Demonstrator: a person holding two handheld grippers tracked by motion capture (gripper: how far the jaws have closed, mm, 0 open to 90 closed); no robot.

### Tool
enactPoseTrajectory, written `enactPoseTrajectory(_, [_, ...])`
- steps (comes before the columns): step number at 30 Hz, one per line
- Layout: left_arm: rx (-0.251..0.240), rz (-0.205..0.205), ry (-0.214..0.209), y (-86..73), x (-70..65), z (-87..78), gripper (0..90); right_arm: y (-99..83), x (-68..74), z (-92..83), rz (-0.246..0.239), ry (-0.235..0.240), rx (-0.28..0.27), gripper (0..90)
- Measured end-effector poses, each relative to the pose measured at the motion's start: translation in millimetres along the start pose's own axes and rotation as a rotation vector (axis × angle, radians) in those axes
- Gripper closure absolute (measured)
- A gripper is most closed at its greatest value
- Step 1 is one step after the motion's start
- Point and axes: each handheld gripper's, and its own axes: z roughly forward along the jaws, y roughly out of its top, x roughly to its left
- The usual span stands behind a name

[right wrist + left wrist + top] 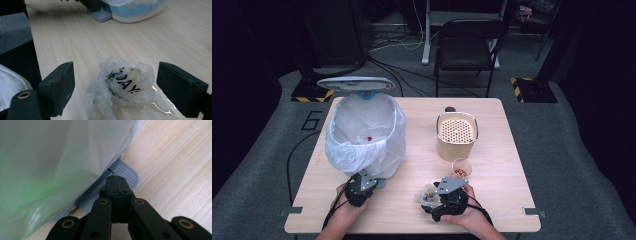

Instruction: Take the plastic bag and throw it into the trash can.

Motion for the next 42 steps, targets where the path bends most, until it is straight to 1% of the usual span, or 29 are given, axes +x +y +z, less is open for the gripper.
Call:
enactPoseTrajectory(2, [-0.001,-0.003,0.002,-0.1,0.2,0.1,90.0,-0.7,0.5,3.4,-0.016,0.000,0.014,15.8])
enactPoseTrajectory(3, [-0.004,-0.024,-0.004,-0.6,-0.9,0.2,90.0,-1.1,0.7,5.2,-0.020,-0.001,0.015,16.2])
enactPoseTrajectory(8, [0.002,-0.024,-0.007,-0.3,-0.7,-0.2,90.0,-2.2,0.4,12.5,-0.043,-0.011,0.033,19.3])
enactPoseTrajectory(9, [0.003,-0.027,-0.008,-0.2,-0.6,-0.2,90.0,-4.0,1.0,15.9,-0.052,-0.020,0.057,22.1])
enactPoseTrajectory(11, [0.004,-0.029,-0.008,-0.2,-0.6,-0.1,90.0,-4.6,0.5,17.5,-0.052,-0.019,0.064,22.6])
enactPoseTrajectory(12, [0.004,-0.027,-0.007,-0.2,-0.8,-0.2,90.0,-7.2,-1.8,22.7,-0.053,-0.016,0.078,25.7])
enactPoseTrajectory(14, [-0.005,-0.027,0.003,-0.4,-1.7,0.5,90.0,-9.4,-1.4,26.8,-0.030,-0.009,0.101,31.2])
enactPoseTrajectory(15, [-0.005,-0.027,0.003,-0.4,-1.7,0.5,90.0,-9.4,-1.4,26.8,-0.030,-0.009,0.101,31.2])
enactPoseTrajectory(16, [-0.006,-0.026,0.003,-0.5,-1.6,0.5,90.0,-9.9,-2.8,29.8,-0.047,0.000,0.109,36.5])
enactPoseTrajectory(17, [-0.005,-0.027,0.002,-0.6,-1.4,0.4,90.0,-9.9,-3.5,30.9,-0.051,0.000,0.106,39.3])
enactPoseTrajectory(18, [-0.005,-0.028,0.002,-0.6,-1.4,0.4,90.0,-9.9,-3.2,30.7,-0.038,0.003,0.120,42.8])
enactPoseTrajectory(19, [-0.005,-0.028,0.002,-0.6,-1.4,0.4,90.0,-9.8,-3.9,31.4,-0.036,0.007,0.121,45.6])
enactPoseTrajectory(20, [-0.006,-0.026,0.002,-0.6,-1.6,0.4,90.0,-9.8,-3.9,31.4,-0.036,0.007,0.121,45.6])
enactPoseTrajectory(21, [-0.004,-0.025,0.006,-0.6,-2.1,0.3,90.0,-9.3,-4.4,31.7,-0.032,0.018,0.119,54.6])
enactPoseTrajectory(22, [-0.004,-0.015,0.008,-0.5,-1.6,0.1,90.0,-9.1,-4.8,31.8,-0.032,0.024,0.116,58.2])
enactPoseTrajectory(23, [-0.019,-0.042,0.004,-0.9,-3.5,1.2,90.0,-8.7,-4.8,31.7,-0.026,0.028,0.117,60.9])
enactPoseTrajectory(24, [-0.019,-0.042,0.004,-0.9,-3.5,1.2,90.0,-8.7,-4.8,31.7,-0.026,0.028,0.117,60.9])
enactPoseTrajectory(26, [-0.010,-0.034,0.000,-0.7,-3.0,0.5,90.0,-7.7,-5.6,31.5,-0.028,0.039,0.121,67.0])
enactPoseTrajectory(28, [-0.011,-0.036,-0.001,-0.6,-3.1,0.6,90.0,-7.4,-6.2,30.4,-0.022,0.048,0.116,68.9])
enactPoseTrajectory(29, [0.003,-0.004,0.002,-0.2,-0.9,-0.4,90.0,-7.3,-6.5,29.9,-0.022,0.048,0.109,69.3])
enactPoseTrajectory(30, [-0.009,-0.023,0.010,-0.8,-2.7,0.6,90.0,-6.9,-6.7,28.6,-0.023,0.044,0.101,69.6])
enactPoseTrajectory(31, [-0.009,-0.023,0.010,-0.8,-2.7,0.6,90.0,-6.9,-6.7,28.6,-0.023,0.044,0.101,69.6])
enactPoseTrajectory(32, [-0.007,-0.020,0.012,-0.6,-2.8,0.6,90.0,-5.4,-7.3,25.6,-0.013,0.059,0.086,69.8])
enactPoseTrajectory(34, [-0.006,-0.017,0.012,-0.5,-2.9,0.5,90.0,-4.9,-7.2,24.8,-0.008,0.062,0.080,69.8])
enactPoseTrajectory(37, [-0.003,-0.014,0.013,-0.3,-3.2,0.4,90.0,-1.8,-6.0,19.0,0.027,0.079,0.070,69.8])
enactPoseTrajectory(38, [-0.003,-0.015,0.013,-0.3,-3.1,0.4,90.0,-0.8,-5.7,17.3,0.025,0.071,0.071,69.8])
enactPoseTrajectory(40, [-0.004,-0.016,0.013,-0.4,-3.0,0.4,90.0,0.1,-5.5,16.0,0.028,0.072,0.069,69.8])
enactPoseTrajectory(41, [-0.005,-0.016,0.013,-0.5,-3.1,0.4,90.0,2.7,-5.9,11.6,0.027,0.074,0.060,69.8])
enactPoseTrajectory(42, [-0.005,-0.017,0.012,-0.5,-3.2,0.5,90.0,3.7,-5.5,9.2,0.041,0.069,0.061,69.8])
